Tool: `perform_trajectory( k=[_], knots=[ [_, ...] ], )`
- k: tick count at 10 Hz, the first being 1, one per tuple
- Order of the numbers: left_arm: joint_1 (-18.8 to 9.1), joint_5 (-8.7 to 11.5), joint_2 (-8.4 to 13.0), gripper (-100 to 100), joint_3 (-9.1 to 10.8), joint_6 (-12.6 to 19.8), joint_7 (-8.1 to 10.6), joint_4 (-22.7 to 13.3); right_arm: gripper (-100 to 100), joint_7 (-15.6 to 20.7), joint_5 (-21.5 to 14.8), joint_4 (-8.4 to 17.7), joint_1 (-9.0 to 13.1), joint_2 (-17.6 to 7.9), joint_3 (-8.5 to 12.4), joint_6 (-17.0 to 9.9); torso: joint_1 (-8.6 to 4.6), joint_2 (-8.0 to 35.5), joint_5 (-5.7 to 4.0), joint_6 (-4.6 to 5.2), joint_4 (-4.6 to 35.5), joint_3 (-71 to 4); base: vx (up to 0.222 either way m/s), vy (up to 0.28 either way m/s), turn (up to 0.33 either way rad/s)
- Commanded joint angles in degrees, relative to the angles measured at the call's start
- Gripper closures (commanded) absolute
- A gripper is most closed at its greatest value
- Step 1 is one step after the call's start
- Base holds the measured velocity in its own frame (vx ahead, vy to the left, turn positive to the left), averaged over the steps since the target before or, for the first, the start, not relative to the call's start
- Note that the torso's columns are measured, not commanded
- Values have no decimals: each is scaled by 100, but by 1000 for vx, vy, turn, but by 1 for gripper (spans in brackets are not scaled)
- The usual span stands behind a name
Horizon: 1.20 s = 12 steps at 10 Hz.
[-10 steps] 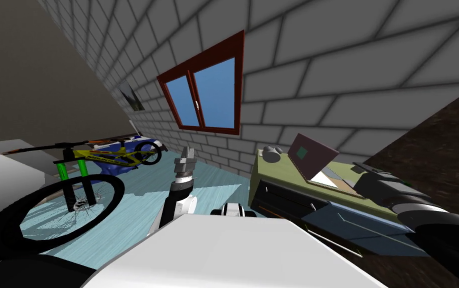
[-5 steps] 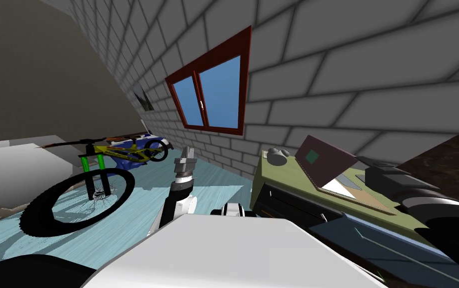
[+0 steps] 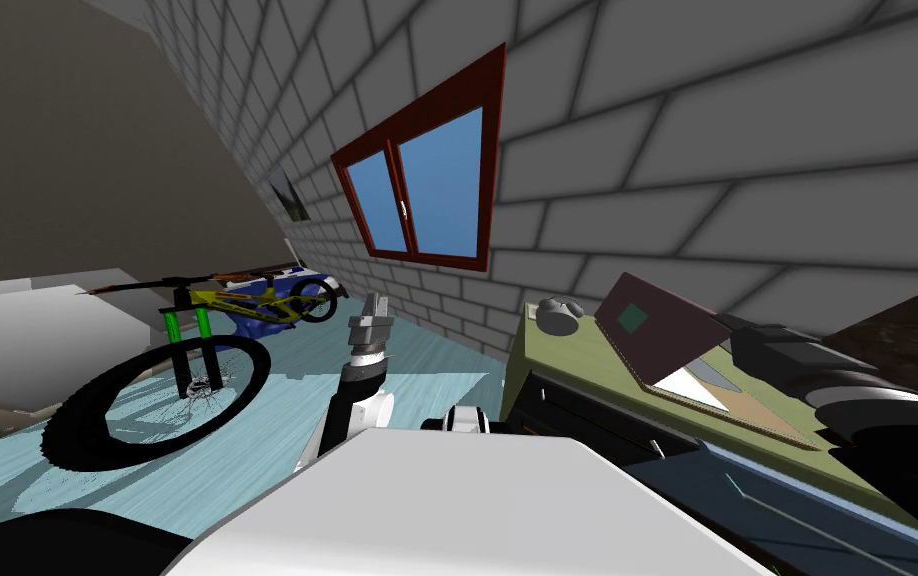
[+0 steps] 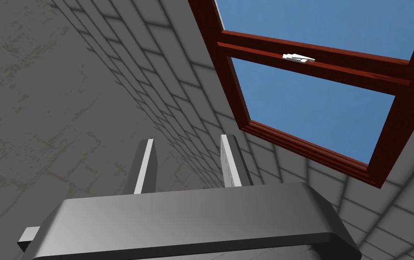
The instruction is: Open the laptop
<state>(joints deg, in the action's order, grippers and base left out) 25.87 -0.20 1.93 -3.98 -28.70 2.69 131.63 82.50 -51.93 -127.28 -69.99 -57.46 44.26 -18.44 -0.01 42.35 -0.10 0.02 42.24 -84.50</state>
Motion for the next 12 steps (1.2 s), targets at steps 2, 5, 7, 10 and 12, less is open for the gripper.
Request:
perform_trajectory(
  k=[2,5,7,10,12],
  knots=[
    [-1,0,1,0,1,0,0,-1,100,-415,246,257,419,160,-150,185,-61,12,-29,4,5,11,-93,-77,80],
    [-1,0,1,0,1,0,0,-1,100,-727,431,450,734,281,-262,323,-65,-2,-41,23,-4,7,-82,-74,42],
    [-1,0,1,0,1,0,0,-1,100,-934,554,579,944,361,-337,415,-50,-6,-30,15,-4,2,-79,-71,40],
    [0,0,1,0,1,0,0,-1,100,-1129,607,804,1303,575,-484,515,15,-19,3,-2,-4,-10,-58,-58,33],
    [0,0,1,0,1,0,0,-1,100,-1205,626,898,1479,673,-560,562,17,-7,15,-10,4,-7,-73,-56,61]
  ],
)
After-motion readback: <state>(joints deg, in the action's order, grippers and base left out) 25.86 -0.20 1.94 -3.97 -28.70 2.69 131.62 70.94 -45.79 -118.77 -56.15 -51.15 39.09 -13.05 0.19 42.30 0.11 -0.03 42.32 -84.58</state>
